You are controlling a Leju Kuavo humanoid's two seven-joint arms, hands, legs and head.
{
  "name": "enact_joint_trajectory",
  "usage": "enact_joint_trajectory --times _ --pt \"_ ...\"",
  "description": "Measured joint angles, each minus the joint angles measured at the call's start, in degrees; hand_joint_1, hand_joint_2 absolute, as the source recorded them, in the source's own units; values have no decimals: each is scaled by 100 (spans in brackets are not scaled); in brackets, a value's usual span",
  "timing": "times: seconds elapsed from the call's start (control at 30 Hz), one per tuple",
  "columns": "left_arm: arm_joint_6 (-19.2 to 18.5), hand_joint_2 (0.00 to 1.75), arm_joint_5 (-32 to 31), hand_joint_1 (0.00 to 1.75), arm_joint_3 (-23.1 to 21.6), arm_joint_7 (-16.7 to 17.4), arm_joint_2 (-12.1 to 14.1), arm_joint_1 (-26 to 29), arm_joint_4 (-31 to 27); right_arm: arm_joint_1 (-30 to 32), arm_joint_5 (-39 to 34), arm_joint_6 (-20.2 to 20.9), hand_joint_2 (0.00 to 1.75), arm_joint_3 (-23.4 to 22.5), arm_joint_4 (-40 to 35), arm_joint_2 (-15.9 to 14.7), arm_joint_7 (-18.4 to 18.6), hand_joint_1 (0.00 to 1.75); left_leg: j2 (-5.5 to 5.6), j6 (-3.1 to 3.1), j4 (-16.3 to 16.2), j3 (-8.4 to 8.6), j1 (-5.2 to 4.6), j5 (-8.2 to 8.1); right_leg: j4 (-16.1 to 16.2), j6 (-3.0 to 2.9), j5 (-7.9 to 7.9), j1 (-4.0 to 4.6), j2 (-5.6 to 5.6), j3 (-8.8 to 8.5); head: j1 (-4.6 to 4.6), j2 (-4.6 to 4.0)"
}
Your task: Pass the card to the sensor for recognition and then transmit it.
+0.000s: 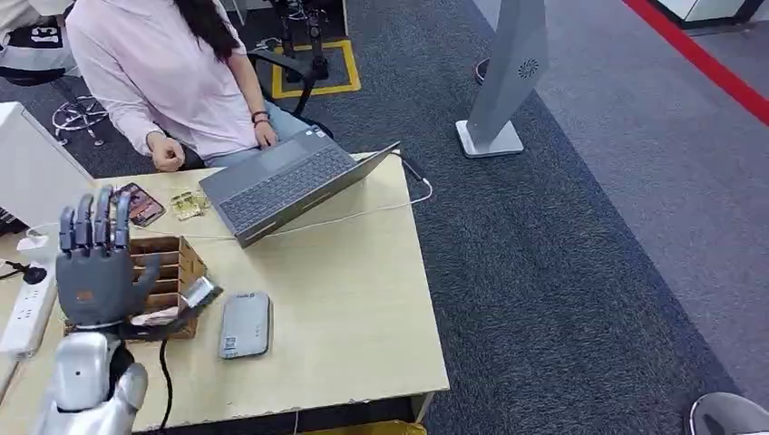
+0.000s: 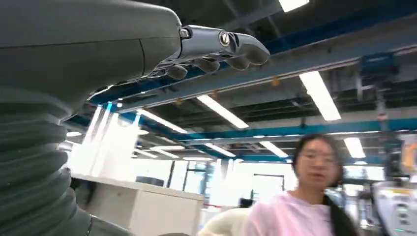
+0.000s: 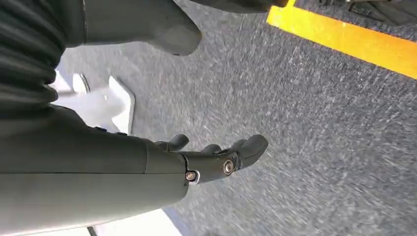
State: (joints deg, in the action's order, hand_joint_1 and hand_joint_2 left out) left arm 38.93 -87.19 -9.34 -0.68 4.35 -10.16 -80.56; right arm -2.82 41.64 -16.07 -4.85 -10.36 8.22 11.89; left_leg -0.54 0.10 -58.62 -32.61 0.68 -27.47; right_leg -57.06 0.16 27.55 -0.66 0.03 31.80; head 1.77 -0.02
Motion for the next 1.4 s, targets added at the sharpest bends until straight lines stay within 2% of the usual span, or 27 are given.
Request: enact_joint_trajectory --times 0.13,0.23,0.53,0.7,0.77,0.8,0.83,0.87,0.93,1.1,1.4 --pt "-2 175 0 0 -321 -48 68 852 -880 29 -50 -41 175 -188 0 4 31 0 8 0 0 -6 1 -2 0 5 8 0 -9 6 7 0" --pt "-2 175 -2 0 -441 -46 105 1117 -1203 27 -57 -48 175 -258 0 13 35 0 9 -2 1 -6 2 0 0 5 7 0 -9 5 4 0" --pt "-7 175 -2 0 -561 -46 160 1353 -1579 28 -59 -48 175 -332 0 17 37 0 11 0 1 -6 1 11 -2 6 2 0 -9 2 4 0" --pt "-77 175 -2 0 -662 -214 157 1427 -1590 27 -76 -107 175 -413 0 35 -65 0 13 0 1 -7 0 10 -2 6 3 0 -9 3 4 0" --pt "-335 175 -2 0 -764 13 179 1444 -1590 26 -76 -150 175 -454 0 46 -118 0 16 0 1 -7 -1 10 -1 7 3 0 -11 3 2 0" --pt "-1003 175 -2 0 -938 568 284 1433 -1588 22 -96 -173 175 -496 0 50 -136 0 16 0 1 -6 0 10 -1 7 3 0 -12 3 9 0" --pt "-1347 175 -2 0 -1060 813 364 1429 -1584 23 -105 -177 175 -520 -2 59 -138 0 16 0 1 -7 0 10 -1 7 3 0 -12 3 7 0" --pt "-1864 175 -2 0 -1189 1138 459 1439 -1540 23 -131 -179 175 -573 -2 63 -140 0 14 0 1 -6 1 10 -1 6 3 0 -10 3 4 0" --pt "-2262 175 -2 0 -1287 1316 612 1502 -1380 35 -135 -177 175 -636 0 70 -118 0 12 -1 1 -7 3 10 -1 6 3 1 -9 6 4 0" --pt "-2446 175 17 0 -1287 1226 771 1527 -1138 39 -94 -164 175 -725 0 70 -61 0 16 -1 1 -9 3 11 -2 6 3 2 -11 6 4 0" --pt "-2581 175 37 0 -1173 1067 699 1258 -807 39 39 -116 175 -747 0 81 -77 0 17 0 1 -9 0 11 -2 7 2 3 -12 4 7 0"
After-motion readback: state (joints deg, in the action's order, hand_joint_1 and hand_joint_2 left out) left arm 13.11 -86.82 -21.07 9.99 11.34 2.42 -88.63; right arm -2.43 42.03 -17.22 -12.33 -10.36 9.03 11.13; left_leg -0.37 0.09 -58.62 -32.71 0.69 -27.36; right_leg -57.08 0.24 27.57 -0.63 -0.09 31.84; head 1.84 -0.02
